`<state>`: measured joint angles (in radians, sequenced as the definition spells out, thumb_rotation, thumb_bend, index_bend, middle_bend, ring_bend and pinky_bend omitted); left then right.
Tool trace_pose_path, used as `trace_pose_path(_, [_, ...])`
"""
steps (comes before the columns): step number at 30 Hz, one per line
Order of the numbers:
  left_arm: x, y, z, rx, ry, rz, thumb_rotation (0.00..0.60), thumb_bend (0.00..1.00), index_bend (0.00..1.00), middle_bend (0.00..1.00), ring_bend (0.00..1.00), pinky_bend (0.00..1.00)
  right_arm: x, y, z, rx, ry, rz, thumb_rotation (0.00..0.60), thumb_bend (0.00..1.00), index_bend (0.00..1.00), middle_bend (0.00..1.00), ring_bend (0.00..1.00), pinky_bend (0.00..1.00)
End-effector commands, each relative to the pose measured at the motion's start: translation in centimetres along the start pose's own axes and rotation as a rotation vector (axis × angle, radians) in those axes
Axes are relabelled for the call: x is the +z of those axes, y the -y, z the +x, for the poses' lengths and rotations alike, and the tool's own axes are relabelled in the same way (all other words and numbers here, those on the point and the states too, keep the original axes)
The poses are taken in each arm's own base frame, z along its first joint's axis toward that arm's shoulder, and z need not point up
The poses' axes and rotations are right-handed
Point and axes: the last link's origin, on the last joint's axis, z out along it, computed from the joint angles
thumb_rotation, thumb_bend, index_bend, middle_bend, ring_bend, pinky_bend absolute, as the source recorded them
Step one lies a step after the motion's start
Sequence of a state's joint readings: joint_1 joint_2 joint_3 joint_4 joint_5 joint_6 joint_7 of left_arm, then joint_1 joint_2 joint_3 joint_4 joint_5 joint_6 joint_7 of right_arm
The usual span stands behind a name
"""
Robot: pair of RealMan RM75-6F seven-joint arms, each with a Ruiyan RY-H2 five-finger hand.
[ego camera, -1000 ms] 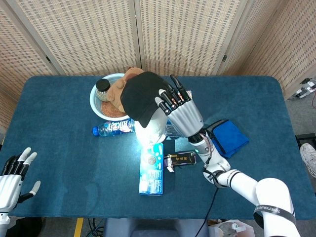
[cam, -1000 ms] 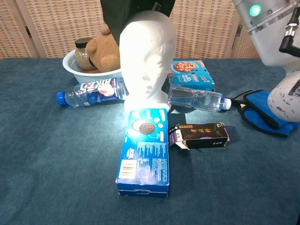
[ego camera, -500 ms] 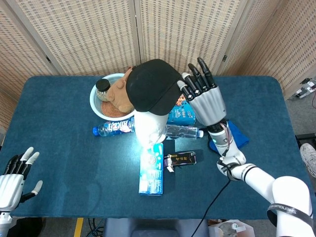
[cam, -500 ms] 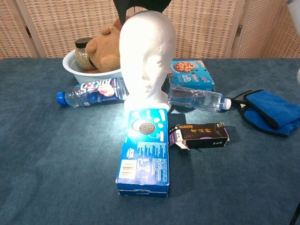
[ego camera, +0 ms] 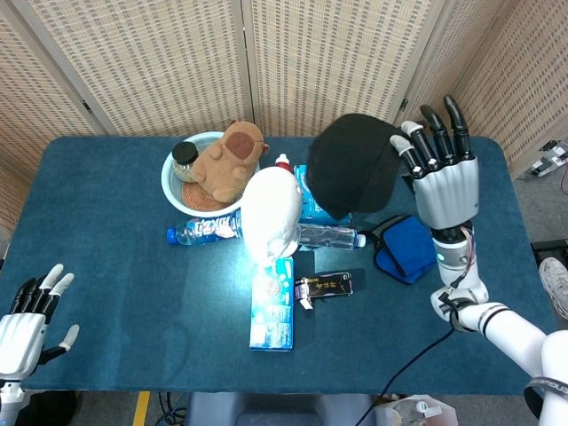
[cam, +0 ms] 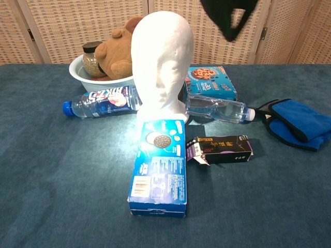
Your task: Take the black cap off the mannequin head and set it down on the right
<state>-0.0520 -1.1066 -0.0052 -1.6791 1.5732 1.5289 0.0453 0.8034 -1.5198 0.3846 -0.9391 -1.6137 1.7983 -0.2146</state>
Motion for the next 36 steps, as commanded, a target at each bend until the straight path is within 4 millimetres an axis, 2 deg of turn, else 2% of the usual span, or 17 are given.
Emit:
trace_pose_path(1, [0.0,-0.1,0.0,0.000,0.001,-0.002,0.600,0.31,0.10,0.00,0.00,0.00,-0.9,-0.9,0.0,-0.020,0.027,-0.002,0.600,0.55,0.76,0.47,0.26,0.16])
trace_pose_path(7, [-0.1,-0.2,-0.1,0.004,0.004,-0.003,0.600,0.31,0.10,0.00,0.00,0.00,-3.1,-2.0,-0.7,-0.056,0.106,0.007,0.600,0.55,0.76,0.47,0.26,0.16])
trace_pose_path(14, [-0.1,-0.2,-0.3,0.004,0.008,0.002,0.600,0.31,0.10,0.00,0.00,0.00,-5.8,-2.3,-2.1,-0.086,0.199,0.010,0.600,0.55,0.76,0.47,0.26,0.16])
trace_pose_path(36, [-0.2,0.3,-0.7,0.000,0.021,0.018,0.600,0.31,0.10,0.00,0.00,0.00,-12.7,-0.8,-5.3,-0.072,0.404,-0.006,0.600,0.55,0.76,0.47,0.26,0.16])
